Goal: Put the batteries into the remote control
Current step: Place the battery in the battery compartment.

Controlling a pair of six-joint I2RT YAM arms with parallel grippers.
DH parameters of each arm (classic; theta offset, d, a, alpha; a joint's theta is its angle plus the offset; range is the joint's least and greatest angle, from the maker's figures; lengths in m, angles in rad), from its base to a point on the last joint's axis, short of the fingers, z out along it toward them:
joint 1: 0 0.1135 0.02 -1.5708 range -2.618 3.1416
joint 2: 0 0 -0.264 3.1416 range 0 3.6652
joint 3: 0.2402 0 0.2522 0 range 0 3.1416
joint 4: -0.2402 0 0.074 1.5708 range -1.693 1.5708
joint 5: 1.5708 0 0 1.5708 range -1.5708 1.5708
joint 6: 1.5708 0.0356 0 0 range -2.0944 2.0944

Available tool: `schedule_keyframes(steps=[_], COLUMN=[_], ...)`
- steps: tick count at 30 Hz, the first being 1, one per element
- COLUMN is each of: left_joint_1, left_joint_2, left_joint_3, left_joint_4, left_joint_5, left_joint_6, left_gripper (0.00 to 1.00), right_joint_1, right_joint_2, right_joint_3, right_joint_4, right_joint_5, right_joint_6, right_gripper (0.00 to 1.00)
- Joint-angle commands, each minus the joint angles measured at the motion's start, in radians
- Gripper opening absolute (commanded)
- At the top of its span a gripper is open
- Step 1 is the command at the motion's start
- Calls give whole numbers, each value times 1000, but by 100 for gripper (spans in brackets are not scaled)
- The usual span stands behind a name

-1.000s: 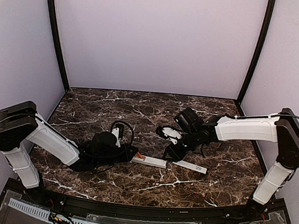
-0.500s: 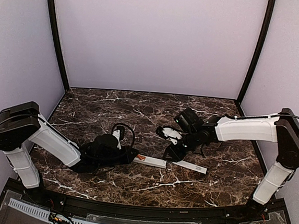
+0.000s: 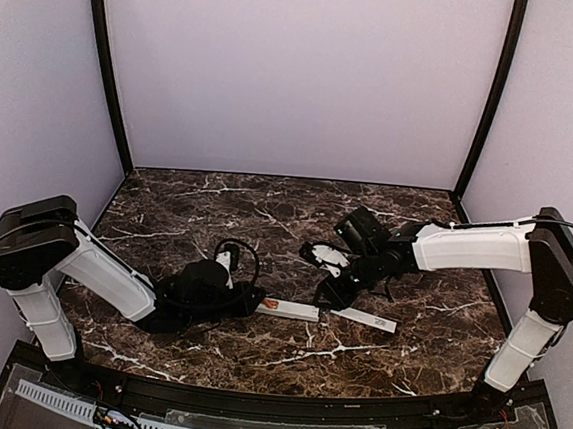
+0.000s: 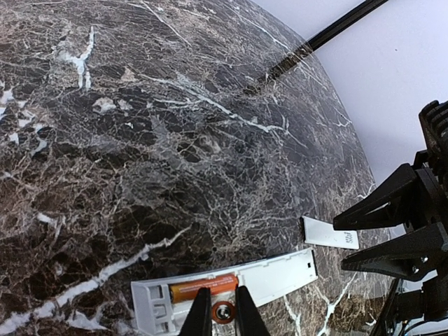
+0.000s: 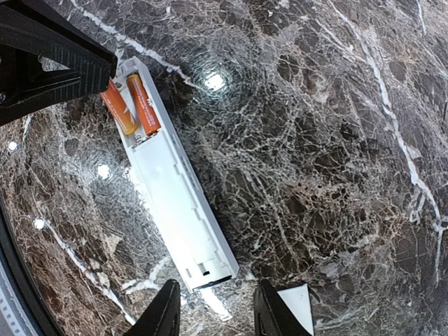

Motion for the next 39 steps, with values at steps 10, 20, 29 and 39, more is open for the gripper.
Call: schedule_keyframes(steps=[10,20,29,39], left_joint_1=[-12,-30,-25,57], left_joint_2=[-15,-115,-233,-169], left_joint_3=[20,25,24,186], left_joint_4=[-67,-200,-338,-594], left_joint_5=[-33,-59,-78,161], left_joint_6=[-7,62,161,386], left_gripper=[24,35,54,49], right_joint_1=[-12,-21,-29,-29], right_joint_2=[-25,-27,-25,-14], right_joint_3=[-16,-15,-26,-61], right_joint_4=[21,21,33,74], right_joint_5=[7,8,-17,-110], right_joint_6=[-6,-13,-28,-59], right_gripper=[34,34,37,43])
